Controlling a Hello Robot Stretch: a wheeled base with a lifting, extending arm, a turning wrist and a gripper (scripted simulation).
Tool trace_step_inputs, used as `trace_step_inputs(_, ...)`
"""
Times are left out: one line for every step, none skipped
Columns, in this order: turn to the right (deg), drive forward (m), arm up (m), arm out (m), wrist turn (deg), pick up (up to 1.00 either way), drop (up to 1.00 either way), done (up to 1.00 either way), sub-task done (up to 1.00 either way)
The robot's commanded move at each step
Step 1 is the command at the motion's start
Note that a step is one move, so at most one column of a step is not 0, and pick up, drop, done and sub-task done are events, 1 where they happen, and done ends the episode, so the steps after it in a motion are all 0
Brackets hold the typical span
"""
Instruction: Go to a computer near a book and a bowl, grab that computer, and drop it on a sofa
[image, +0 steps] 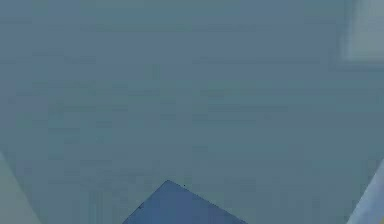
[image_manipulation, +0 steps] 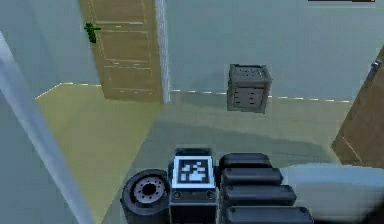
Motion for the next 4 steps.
trace_step_inputs(-45.0, 0.0, 0.0, 0.0, 0.0, 0.0, 0.0, 0.0, 0.0)
trace_step_inputs(-45.0, 0.0, 0.0, 0.0, 0.0, 0.0, 0.0, 0.0, 0.0)
trace_step_inputs(-21.0, 0.0, 0.0, 0.0, 0.0, 0.0, 0.0, 0.0, 0.0)
trace_step_inputs(45.0, 0.0, 0.0, 0.0, 0.0, 0.0, 0.0, 0.0, 0.0)
